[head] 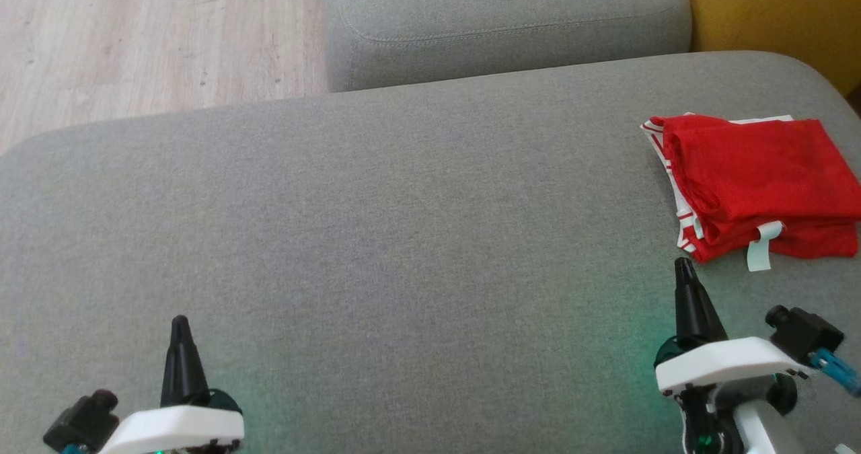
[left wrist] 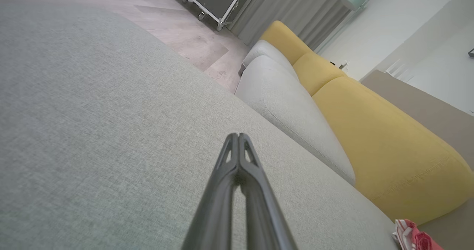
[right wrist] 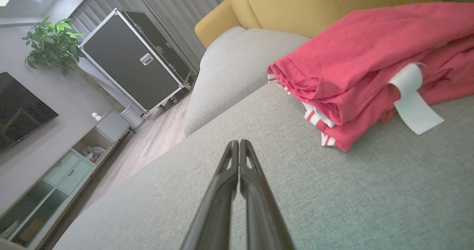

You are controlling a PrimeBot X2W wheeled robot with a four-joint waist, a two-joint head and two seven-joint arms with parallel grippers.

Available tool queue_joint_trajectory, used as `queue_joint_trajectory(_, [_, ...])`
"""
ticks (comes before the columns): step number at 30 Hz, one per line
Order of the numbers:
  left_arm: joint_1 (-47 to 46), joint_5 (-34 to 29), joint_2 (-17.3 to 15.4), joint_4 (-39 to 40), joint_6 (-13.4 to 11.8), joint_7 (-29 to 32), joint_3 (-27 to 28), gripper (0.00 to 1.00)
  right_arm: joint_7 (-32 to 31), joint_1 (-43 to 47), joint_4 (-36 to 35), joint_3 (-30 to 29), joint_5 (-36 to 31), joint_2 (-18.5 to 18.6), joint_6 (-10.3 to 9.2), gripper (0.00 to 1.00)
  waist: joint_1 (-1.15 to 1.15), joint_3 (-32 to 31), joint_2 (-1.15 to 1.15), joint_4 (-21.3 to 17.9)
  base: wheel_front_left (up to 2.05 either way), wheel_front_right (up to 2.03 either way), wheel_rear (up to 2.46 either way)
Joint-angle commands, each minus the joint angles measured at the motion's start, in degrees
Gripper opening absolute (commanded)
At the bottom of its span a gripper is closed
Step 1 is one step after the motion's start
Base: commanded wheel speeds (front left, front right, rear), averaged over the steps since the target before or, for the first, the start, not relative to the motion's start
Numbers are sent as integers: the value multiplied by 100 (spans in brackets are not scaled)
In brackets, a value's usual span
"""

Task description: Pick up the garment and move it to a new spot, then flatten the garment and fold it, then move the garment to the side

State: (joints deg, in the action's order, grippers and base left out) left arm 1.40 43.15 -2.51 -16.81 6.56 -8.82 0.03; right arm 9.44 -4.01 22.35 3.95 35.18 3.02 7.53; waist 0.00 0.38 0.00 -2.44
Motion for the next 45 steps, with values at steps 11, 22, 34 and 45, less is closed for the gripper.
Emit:
queue_joint_trajectory(11, [-354, 660, -18, 202, 33, 200, 172, 0, -217, -237, -294, -108, 800, 62, -2, 0, 0, -3, 0, 30, 0, 0, 0])
queue_joint_trajectory(22, [-411, 1253, -20, 212, 42, 387, 239, 0, -393, -232, -371, -219, 1503, 67, -2, 0, 0, -5, 0, 60, 0, 0, 0])
queue_joint_trajectory(34, [-473, 1899, -23, 223, 51, 589, 312, 0, -587, -227, -454, -343, 2264, 69, -2, 0, 0, -8, 0, 93, 0, 0, 0])
queue_joint_trajectory(45, [-524, 2439, -26, 232, 58, 758, 373, 0, -752, -224, -523, -450, 2898, 68, -3, 0, 0, -10, 0, 120, 0, 0, 0])
